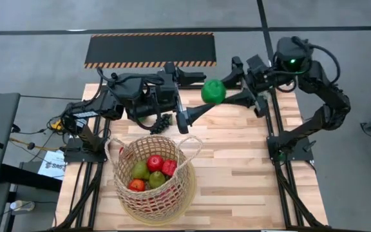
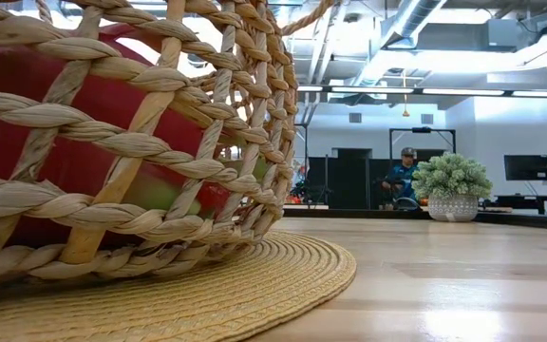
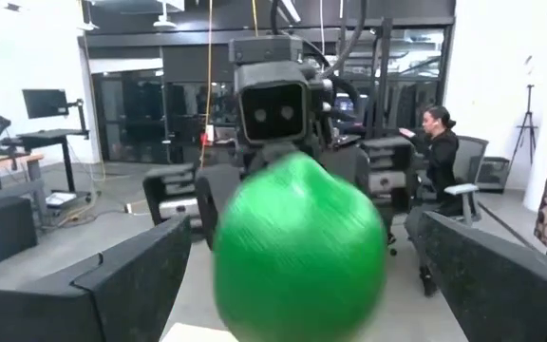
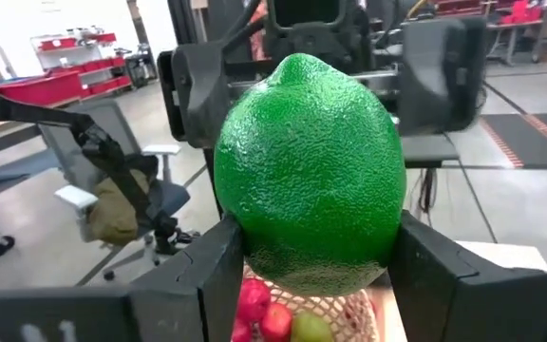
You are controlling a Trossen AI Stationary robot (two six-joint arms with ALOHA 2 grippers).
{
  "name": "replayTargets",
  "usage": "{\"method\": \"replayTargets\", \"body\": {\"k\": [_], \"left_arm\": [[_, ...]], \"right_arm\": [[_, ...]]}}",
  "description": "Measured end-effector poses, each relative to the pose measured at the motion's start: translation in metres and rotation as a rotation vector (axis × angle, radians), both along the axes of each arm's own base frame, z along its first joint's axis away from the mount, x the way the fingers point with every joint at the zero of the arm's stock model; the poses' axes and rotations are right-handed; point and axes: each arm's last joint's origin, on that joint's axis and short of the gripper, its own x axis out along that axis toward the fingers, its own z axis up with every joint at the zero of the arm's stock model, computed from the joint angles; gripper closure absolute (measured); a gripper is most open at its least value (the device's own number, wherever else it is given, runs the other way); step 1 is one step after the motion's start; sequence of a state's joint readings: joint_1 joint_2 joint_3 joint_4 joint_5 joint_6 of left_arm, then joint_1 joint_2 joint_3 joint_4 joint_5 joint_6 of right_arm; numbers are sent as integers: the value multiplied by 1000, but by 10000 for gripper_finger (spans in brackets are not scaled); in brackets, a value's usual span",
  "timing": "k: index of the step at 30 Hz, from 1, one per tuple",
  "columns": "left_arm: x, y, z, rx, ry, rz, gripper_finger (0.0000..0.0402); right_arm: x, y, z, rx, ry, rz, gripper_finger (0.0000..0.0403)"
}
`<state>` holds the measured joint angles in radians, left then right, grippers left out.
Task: Build produce basket
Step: Put the lime into the basket
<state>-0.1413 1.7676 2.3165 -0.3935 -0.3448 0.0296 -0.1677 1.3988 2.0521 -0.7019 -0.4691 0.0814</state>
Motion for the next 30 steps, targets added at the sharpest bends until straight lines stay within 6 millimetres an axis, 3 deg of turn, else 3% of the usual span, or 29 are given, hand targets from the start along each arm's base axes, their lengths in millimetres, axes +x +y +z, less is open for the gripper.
{"method": "replayTargets", "body": {"k": [6,20,30], "left_arm": [[0,-1,0,-24,-2,-5,18],[-1,-1,-4,-35,39,-11,150],[-1,-1,-4,-37,40,-15,153]], "right_arm": [[16,3,-6,-9,19,25,183],[21,2,-6,-9,-2,26,183],[22,2,-6,-2,0,26,183]]}}
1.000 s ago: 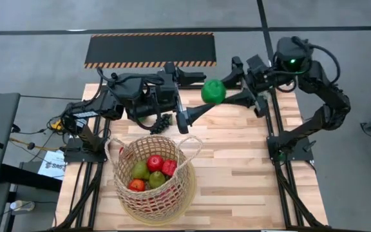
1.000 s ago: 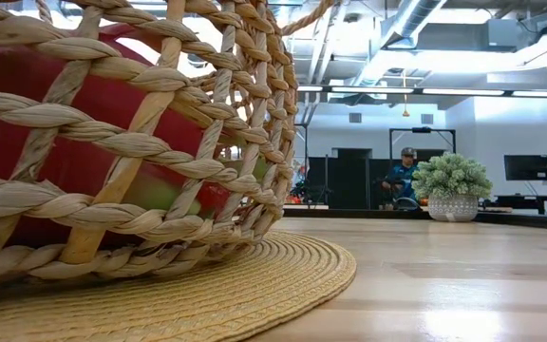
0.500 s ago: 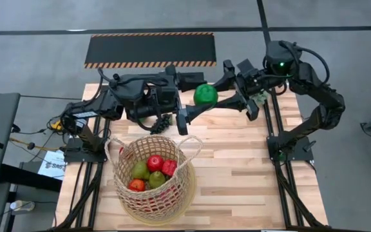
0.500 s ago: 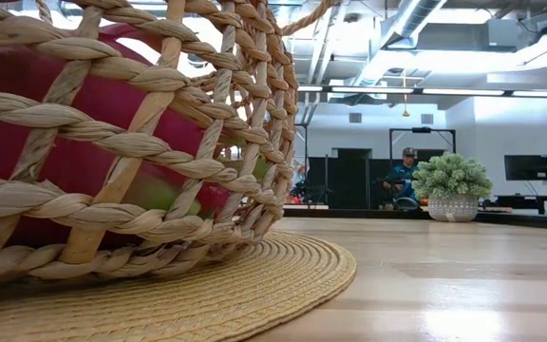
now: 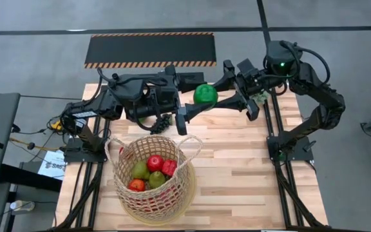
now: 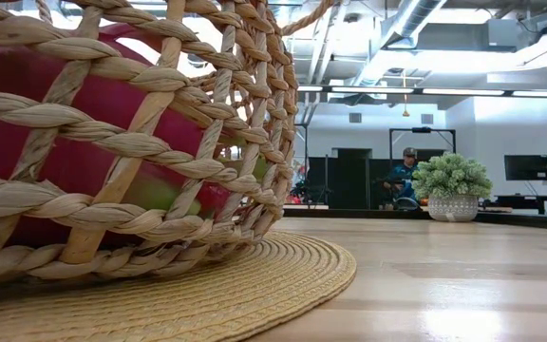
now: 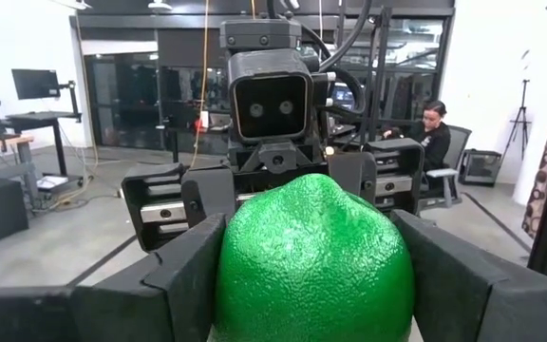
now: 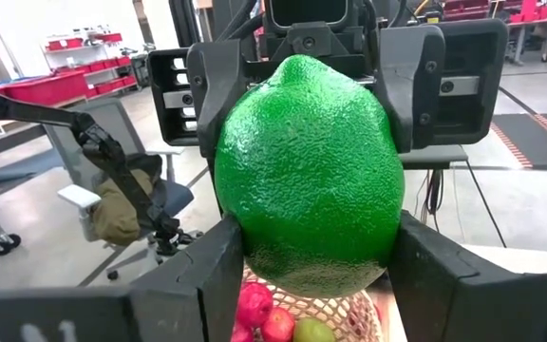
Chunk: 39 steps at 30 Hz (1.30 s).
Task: Build produce basket
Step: Put the lime into the basket
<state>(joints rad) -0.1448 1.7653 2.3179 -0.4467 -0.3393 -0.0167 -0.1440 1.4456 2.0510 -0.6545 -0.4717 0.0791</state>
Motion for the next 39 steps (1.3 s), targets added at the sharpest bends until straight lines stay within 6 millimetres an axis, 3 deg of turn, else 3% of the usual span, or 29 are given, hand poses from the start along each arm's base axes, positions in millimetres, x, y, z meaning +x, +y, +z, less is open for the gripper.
{"method": "replayTargets", "body": {"k": [6,14,18,30,39], "left_arm": [[0,-2,0,-11,-8,-9,152],[0,-12,-5,16,43,14,152],[-2,-15,-13,1,130,39,152],[-19,-32,-52,-179,485,107,152],[-38,-48,-74,-312,678,184,152]], "right_arm": [[0,0,-1,5,13,0,164],[-2,0,-9,15,104,-9,64],[-10,-3,-16,25,198,-49,36],[-59,-12,-21,51,350,-128,48],[-68,-21,-26,39,414,-180,58]]}}
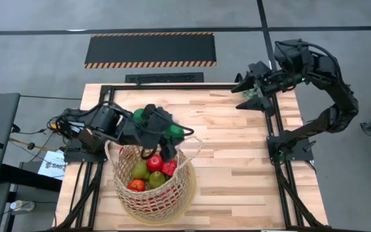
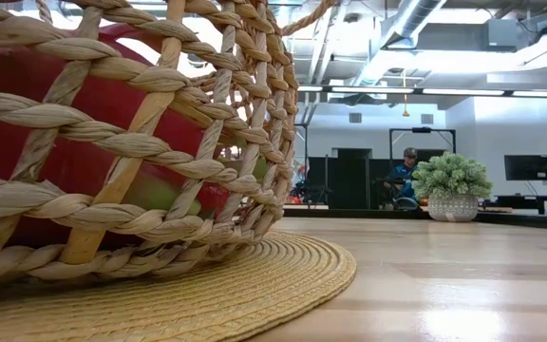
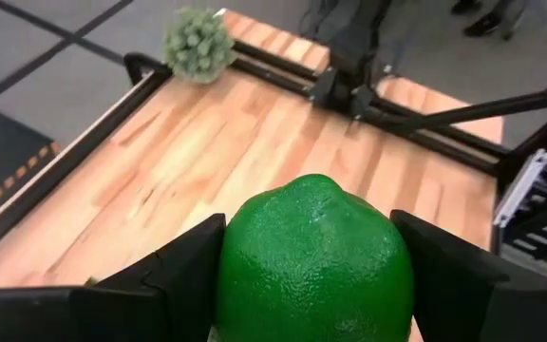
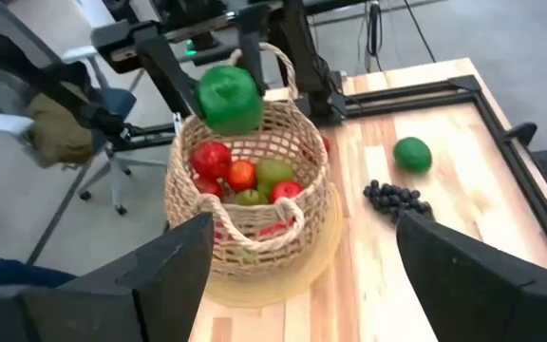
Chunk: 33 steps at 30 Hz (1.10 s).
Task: Build produce basket
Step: Put the lime into the basket
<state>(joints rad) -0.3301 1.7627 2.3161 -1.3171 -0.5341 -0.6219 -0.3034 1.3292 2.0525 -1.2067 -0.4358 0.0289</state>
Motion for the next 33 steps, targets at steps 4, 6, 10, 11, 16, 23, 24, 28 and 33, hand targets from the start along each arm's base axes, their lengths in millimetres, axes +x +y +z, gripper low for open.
{"method": "replayTargets", "body": {"k": [4,6,10,11,16,23,24,28,33], "left_arm": [[0,-4,-4,4,27,11,151],[2,-5,-6,3,31,17,151],[5,-6,-11,2,59,11,151],[4,-6,-11,-2,70,8,151],[0,-7,-13,-32,101,-11,151],[-13,-4,-7,-13,137,-72,151],[-14,-4,-7,-7,148,-75,151],[-20,-3,-6,-11,180,-126,151],[-32,0,-1,-2,196,-147,151]], "right_arm": [[6,-3,-4,-2,30,-2,58],[9,-5,-6,-9,44,2,58],[14,-6,-11,-32,76,9,63],[16,-7,-13,-37,82,3,64],[26,-12,-21,-27,127,-6,68],[37,-22,-28,-37,161,-33,69],[40,-23,-29,-37,163,-36,70],[50,-31,-36,-8,201,-64,70],[63,-41,-46,16,242,-85,71]]}}
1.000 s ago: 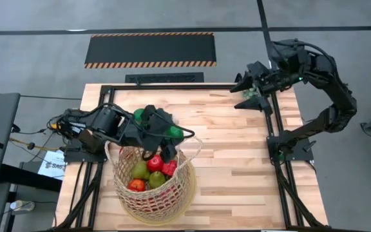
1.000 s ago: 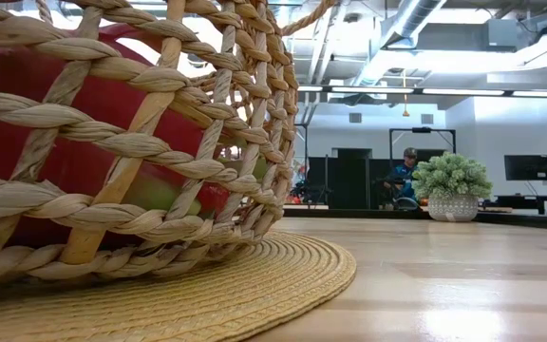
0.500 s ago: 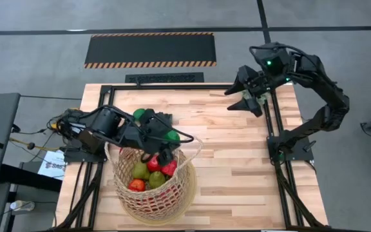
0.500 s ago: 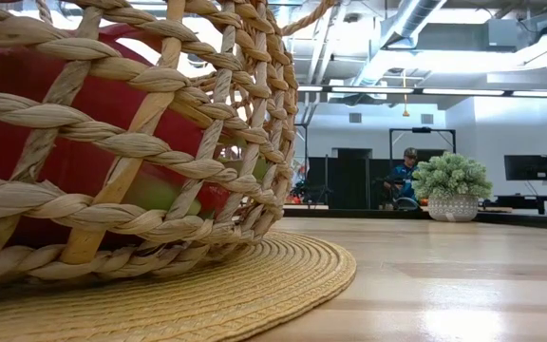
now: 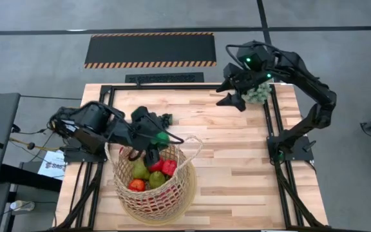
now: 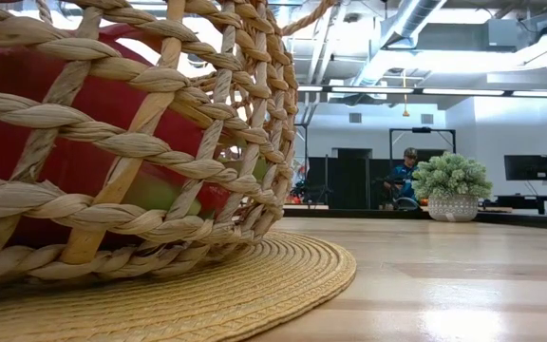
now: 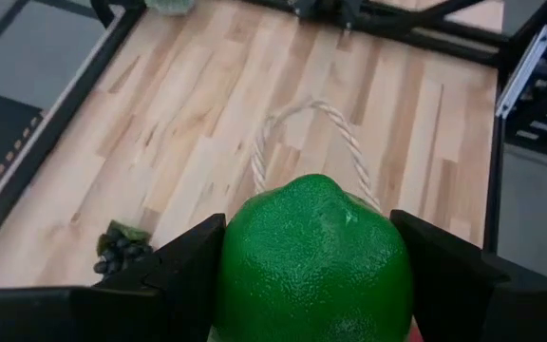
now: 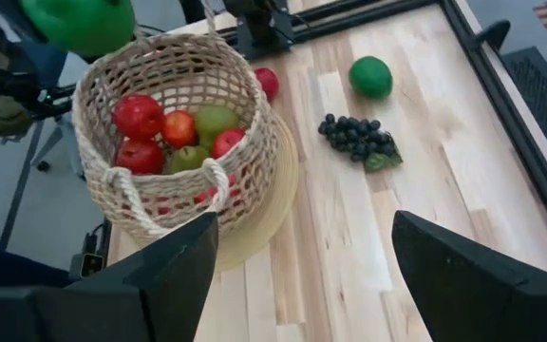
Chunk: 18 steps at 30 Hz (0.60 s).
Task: Build produce basket
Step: Put the lime into the basket
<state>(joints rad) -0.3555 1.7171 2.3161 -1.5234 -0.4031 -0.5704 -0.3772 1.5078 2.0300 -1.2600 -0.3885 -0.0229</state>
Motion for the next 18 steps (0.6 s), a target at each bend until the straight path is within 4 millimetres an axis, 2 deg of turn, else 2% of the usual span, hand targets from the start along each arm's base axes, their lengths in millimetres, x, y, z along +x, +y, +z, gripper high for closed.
{"method": "replayTargets", "body": {"k": [7,13,18], "left_arm": [[-18,3,8,46,-18,16,151],[-23,-2,10,113,-41,29,151],[-21,-9,4,165,-33,28,151]], "right_arm": [[5,-9,-4,25,14,-39,74],[1,-12,-2,44,7,-72,74],[0,-12,-3,53,16,-80,74]]}}
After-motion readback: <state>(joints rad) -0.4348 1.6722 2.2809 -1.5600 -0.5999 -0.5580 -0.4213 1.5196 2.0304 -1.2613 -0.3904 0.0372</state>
